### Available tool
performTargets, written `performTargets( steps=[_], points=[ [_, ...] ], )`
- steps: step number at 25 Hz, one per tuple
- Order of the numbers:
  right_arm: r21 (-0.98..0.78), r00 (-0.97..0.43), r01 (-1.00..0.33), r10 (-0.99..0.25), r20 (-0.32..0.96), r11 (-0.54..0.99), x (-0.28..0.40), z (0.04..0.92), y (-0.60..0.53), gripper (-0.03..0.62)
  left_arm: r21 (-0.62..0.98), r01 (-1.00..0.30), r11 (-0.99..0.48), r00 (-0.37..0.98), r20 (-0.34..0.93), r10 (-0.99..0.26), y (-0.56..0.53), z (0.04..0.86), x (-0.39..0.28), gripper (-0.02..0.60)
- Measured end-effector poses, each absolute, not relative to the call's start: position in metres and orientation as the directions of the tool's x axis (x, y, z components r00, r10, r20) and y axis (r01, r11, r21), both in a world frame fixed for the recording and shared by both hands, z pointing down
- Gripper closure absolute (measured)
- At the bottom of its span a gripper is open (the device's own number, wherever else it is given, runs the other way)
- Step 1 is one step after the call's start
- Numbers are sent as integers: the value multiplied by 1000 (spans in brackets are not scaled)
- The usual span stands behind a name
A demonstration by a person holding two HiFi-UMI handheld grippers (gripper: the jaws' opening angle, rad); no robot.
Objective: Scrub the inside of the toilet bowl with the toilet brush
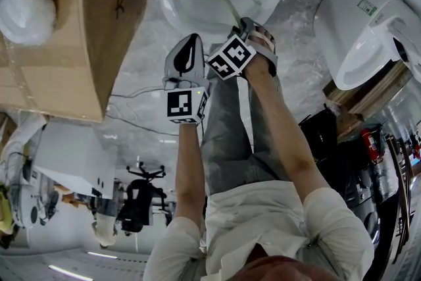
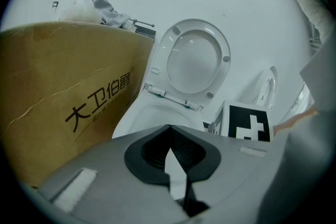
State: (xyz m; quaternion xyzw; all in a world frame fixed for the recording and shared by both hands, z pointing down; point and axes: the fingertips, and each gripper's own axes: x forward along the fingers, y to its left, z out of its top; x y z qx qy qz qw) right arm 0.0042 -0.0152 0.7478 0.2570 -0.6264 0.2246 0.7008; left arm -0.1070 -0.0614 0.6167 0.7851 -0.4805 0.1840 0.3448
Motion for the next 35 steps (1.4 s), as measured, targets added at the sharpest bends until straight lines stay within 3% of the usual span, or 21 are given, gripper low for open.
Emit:
performTargets(
  steps=[7, 16, 25, 35],
  points=[
    [55, 142, -652, 50, 989, 756, 18, 767, -12, 455, 352, -894, -278, 446, 626, -639, -64, 619, -121, 563],
    [102, 187, -651, 28, 982, 752, 34, 775, -30, 471, 345, -901, -265, 432, 637, -638, -62, 622, -129, 563],
    [159, 244, -662, 10, 970, 732, 77, 766, -12, 528, 345, -900, -267, 433, 629, -646, -66, 619, -129, 563],
    [201, 285, -639, -14, 958, 743, 94, 767, -24, 531, 352, -895, -274, 442, 626, -642, -63, 616, -123, 563]
  ],
)
